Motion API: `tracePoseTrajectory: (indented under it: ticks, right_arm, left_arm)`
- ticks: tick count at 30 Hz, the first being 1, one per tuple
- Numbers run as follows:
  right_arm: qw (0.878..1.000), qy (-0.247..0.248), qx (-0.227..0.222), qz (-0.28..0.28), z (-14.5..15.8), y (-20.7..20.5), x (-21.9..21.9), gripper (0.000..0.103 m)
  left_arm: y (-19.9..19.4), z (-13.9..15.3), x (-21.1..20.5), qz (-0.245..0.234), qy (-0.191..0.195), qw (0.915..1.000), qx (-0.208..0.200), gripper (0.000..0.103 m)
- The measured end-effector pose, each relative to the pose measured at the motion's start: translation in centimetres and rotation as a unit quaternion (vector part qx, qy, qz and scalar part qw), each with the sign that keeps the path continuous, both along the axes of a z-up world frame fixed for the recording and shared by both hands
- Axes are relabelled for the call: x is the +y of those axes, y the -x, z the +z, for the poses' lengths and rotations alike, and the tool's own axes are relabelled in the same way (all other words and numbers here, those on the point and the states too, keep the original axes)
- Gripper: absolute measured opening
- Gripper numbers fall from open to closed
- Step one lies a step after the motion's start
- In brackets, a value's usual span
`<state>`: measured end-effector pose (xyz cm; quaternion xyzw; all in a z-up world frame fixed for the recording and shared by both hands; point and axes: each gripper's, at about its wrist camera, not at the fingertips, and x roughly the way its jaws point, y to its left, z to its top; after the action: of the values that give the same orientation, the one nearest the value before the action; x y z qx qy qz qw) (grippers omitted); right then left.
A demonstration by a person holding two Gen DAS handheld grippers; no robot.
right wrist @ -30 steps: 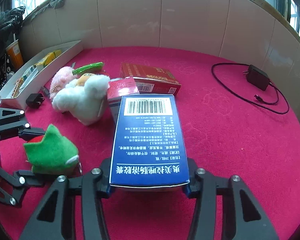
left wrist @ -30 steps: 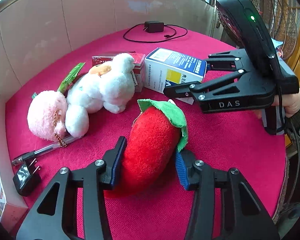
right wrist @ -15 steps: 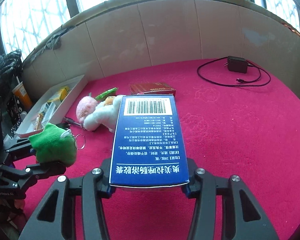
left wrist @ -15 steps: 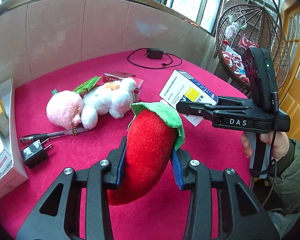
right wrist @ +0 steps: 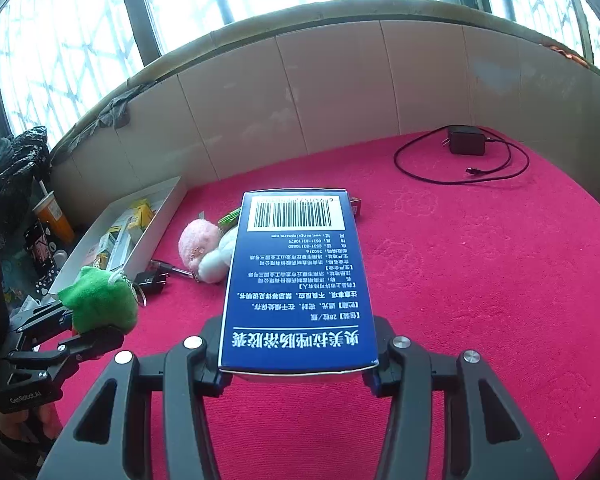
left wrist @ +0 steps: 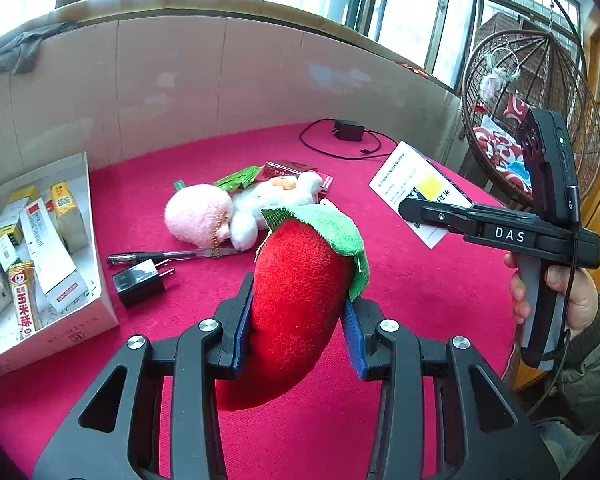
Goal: Organize objects
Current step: 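Carry the red plush chili and blue-white box over the white tray with both tools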
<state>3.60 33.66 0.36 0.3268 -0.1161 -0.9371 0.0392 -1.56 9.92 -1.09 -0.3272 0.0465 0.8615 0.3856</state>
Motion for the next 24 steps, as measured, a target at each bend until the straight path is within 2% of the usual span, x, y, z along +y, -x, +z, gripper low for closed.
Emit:
tracePoseTrajectory:
  ticks: [24]
  right_arm:
    - [0.997, -0.012, 0.006, 0.072, 1.7, 0.0, -6.6, 0.049]
  left_arm:
    - [0.0, 0.6, -5.0, 0.056, -0.045, 0.9974, 0.006, 0.039]
